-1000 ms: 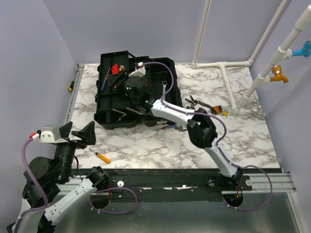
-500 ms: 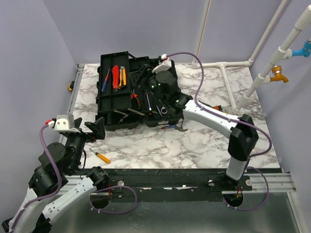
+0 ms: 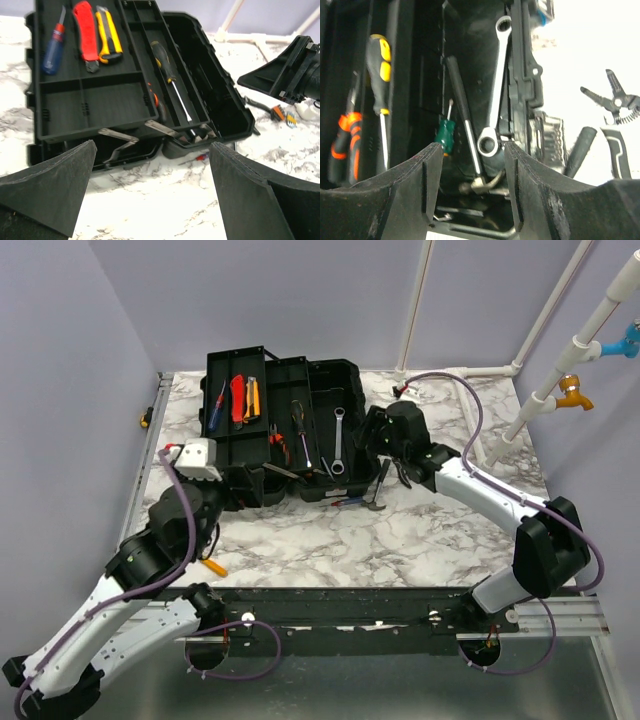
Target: Pack the tool kit
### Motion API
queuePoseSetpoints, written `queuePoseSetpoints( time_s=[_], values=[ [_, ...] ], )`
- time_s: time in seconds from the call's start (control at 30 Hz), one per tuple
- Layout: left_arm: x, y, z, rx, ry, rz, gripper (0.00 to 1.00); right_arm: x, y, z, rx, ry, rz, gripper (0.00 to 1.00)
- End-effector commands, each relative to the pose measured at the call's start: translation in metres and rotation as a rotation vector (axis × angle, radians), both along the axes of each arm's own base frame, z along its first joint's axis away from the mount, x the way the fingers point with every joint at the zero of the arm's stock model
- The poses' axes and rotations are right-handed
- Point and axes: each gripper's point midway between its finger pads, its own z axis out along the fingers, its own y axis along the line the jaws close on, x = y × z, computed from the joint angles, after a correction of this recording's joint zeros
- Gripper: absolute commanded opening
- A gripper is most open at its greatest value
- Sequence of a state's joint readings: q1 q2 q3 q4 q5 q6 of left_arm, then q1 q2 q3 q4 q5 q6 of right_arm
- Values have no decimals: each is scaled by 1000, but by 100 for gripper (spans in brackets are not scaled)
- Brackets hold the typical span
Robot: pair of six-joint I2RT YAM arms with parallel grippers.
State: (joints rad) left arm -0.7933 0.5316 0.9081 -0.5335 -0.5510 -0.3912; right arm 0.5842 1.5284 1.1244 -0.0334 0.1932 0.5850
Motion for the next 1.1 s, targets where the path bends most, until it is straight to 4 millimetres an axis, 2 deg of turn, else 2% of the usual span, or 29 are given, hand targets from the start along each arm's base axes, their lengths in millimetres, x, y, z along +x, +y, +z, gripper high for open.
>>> queuePoseSetpoints(
  time_s=[0.0,0.1,0.17,0.3,0.5,0.6,0.77,0.97,1.07],
  values=[
    [12,-30,10,-66,16,-69,98,-17,-11,-20,-54,36,26,59],
    [22,-28,15,-77,43,-54,98,-17,-15,-32,-74,34,25,58],
    [32,-18,17,-103,67,-26,99,-18,-18,-36,-87,32,19,59],
    [49,10,20,-197,70,43,99,-18,-22,-33,-58,-15,-6,59],
    [61,48,22,-331,55,133,98,-27,-41,-39,-6,-72,-90,60],
    [69,63,16,-435,54,131,99,-31,-48,-45,6,-88,-111,60],
    [88,77,-17,-640,123,84,98,-35,-49,-49,23,-99,-114,60],
    [105,117,-74,-918,177,163,99,-34,-38,-60,18,-72,-56,60],
    [112,127,-96,-1003,222,161,99,-34,-34,-66,18,-57,-42,60]
  ],
)
